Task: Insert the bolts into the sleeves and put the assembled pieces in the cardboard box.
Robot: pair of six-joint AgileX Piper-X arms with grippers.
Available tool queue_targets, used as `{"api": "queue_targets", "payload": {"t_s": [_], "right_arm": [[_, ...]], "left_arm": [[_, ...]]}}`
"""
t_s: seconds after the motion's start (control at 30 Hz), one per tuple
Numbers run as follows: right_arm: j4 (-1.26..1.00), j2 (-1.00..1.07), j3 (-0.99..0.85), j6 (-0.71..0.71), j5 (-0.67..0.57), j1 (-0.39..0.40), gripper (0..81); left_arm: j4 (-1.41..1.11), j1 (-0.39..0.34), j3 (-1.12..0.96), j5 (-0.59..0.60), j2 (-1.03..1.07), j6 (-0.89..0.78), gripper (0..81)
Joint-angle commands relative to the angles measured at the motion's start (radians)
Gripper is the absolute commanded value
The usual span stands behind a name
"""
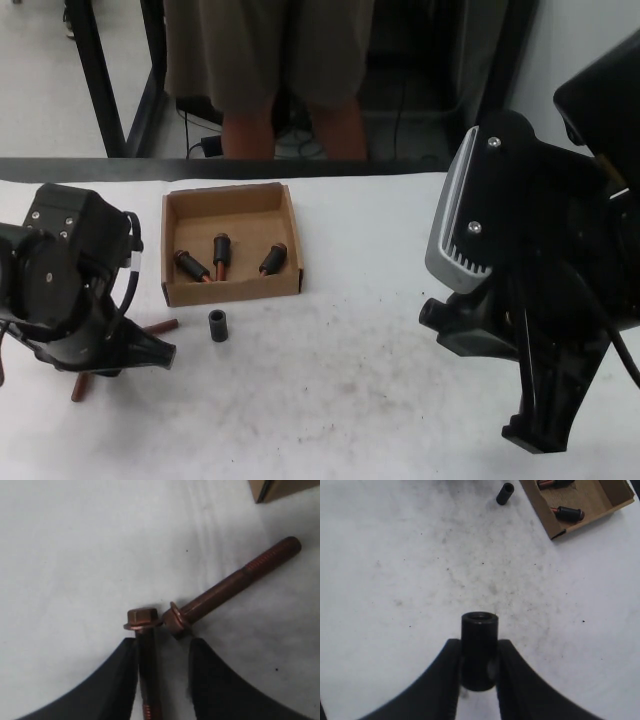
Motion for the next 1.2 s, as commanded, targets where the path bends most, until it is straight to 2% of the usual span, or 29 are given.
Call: {"api": "queue_targets", "payload": {"t_s": [0.0,0.3,0.4,0.9,1.0,1.13,1.17], "right_arm": [[0.003,-0.01,-0.002,0.007,-0.011,-0.003,0.3],[0.002,-0.01,-0.002,0.0,-0.006,-0.003,0.3],[0.002,-0.01,-0.002,0.0,-0.006,-0.003,0.3],[0.002,-0.01,-0.002,0.0,0.015,-0.003,0.3],[0.002,-0.01,-0.002,0.0,0.015,-0.003,0.3],[0.002,-0.01,-0.002,0.0,0.026,-0.003,0.3],[0.002,-0.01,-0.002,0.0,0.038,-0.003,0.3]], "left_arm": [[-0.009,0.006,-0.002,-0.033,0.002,0.008,32.5],[-0.005,0.051,-0.002,-0.011,0.002,-0.019,30.8],[-0.005,0.051,-0.002,0.033,0.002,-0.038,30.8],[-0.003,0.054,-0.002,0.066,0.083,-0.089,30.5],[0.0,0.054,-0.002,0.087,0.083,-0.09,22.3],[0.023,0.052,-0.002,0.14,0.083,-0.09,0.6],[0.033,0.052,-0.002,0.155,0.083,-0.093,0.6]]}}
